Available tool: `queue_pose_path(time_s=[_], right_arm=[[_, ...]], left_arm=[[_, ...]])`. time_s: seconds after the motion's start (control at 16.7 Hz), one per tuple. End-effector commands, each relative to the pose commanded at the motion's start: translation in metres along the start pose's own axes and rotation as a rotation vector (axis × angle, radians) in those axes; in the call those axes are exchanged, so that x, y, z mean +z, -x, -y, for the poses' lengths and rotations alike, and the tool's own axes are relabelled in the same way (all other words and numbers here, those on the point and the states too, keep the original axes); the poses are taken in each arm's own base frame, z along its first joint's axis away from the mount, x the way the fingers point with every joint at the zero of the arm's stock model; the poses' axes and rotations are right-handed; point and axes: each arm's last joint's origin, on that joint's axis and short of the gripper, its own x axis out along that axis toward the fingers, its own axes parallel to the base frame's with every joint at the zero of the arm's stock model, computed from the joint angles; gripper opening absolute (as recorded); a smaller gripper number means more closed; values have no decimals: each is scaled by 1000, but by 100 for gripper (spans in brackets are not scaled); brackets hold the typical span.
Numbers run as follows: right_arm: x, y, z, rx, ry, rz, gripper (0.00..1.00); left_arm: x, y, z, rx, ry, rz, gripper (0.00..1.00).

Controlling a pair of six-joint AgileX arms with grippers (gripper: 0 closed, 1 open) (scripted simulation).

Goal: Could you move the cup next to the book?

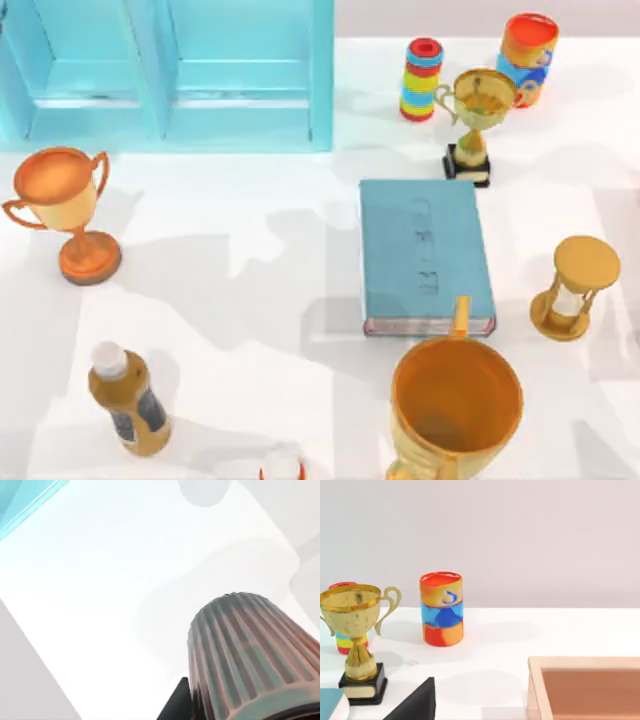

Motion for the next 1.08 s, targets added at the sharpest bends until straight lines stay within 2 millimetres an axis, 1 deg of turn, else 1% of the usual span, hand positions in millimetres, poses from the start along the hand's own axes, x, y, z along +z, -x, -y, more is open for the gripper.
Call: queue_pose_path(time_s=[0.06, 0.18, 0.36, 0.48, 0.66, 0.78, 0.84, 0.96, 1.08], right_arm=[[0, 0, 0, 0, 0, 0, 100], [0, 0, 0, 0, 0, 0, 100], [0, 0, 0, 0, 0, 0, 100], [0, 0, 0, 0, 0, 0, 100], [0, 0, 0, 0, 0, 0, 100], [0, 0, 0, 0, 0, 0, 100], [0, 0, 0, 0, 0, 0, 100], [0, 0, 0, 0, 0, 0, 100], [0, 0, 0, 0, 0, 0, 100]], left_arm=[[21, 5, 10, -10, 72, 23, 0], [60, 15, 35, -51, 208, 59, 0], [110, 19, 87, -144, 387, 46, 0], [135, 17, 126, -199, 484, -3, 0], [157, 14, 181, -249, 576, -89, 0], [165, 14, 209, -263, 608, -138, 0], [167, 13, 220, -266, 618, -157, 0], [169, 13, 232, -268, 627, -180, 0], [169, 13, 233, -268, 628, -182, 0]])
